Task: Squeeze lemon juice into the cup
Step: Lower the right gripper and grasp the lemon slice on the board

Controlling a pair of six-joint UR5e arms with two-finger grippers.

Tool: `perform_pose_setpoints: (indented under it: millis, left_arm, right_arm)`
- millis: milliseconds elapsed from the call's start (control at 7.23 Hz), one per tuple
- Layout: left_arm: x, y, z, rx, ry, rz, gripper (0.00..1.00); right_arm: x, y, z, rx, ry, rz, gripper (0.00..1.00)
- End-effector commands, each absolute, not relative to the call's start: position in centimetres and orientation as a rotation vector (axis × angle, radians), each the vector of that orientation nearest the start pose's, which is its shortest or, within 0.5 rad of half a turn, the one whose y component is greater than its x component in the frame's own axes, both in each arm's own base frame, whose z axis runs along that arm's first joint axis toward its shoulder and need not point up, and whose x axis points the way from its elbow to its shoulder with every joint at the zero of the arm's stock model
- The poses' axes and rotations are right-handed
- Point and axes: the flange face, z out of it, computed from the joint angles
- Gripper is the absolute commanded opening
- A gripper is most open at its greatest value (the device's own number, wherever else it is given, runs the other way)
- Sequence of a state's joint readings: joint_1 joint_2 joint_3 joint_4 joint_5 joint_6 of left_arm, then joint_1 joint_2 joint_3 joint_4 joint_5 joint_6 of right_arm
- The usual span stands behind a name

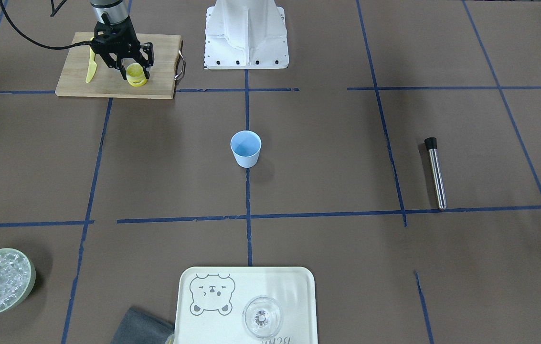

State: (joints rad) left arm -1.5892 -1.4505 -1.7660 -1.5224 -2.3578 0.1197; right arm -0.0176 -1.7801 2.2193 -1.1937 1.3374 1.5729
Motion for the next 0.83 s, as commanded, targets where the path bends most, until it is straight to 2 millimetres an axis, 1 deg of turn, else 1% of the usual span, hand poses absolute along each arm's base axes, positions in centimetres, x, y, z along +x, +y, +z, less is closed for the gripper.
perform_pose_setpoints:
  millis: [0,138,277,415,554,692]
  left_arm:
    - [-7.1,-44.1,62.3,0.08,0.784,0.107,1.0]
    - [-7.1,-44.1,62.3,0.079,0.784,0.106,1.0]
    - [-7.1,-44.0,62.3,0.078,0.784,0.106,1.0]
    - [-7.1,-44.1,62.3,0.079,0.784,0.106,1.0]
    - [-7.1,-44.0,62.3,0.078,0.784,0.106,1.0]
    - [-7.1,-44.1,62.3,0.079,0.784,0.106,1.0]
  right_arm:
    - [-39.4,-15.3,37.6,0.21,-0.865,0.093,0.02]
    - [-38.2,-15.6,35.5,0.209,-0.891,0.102,0.03]
    - [-37.1,-15.9,33.9,0.207,-0.884,0.107,0.03]
    - [-35.9,-16.7,33.0,0.184,-0.876,0.12,0.03]
    - [-35.3,-17.5,32.9,0.155,-0.864,0.128,0.02]
    - [-35.6,-18.8,31.4,0.121,-0.878,0.142,0.02]
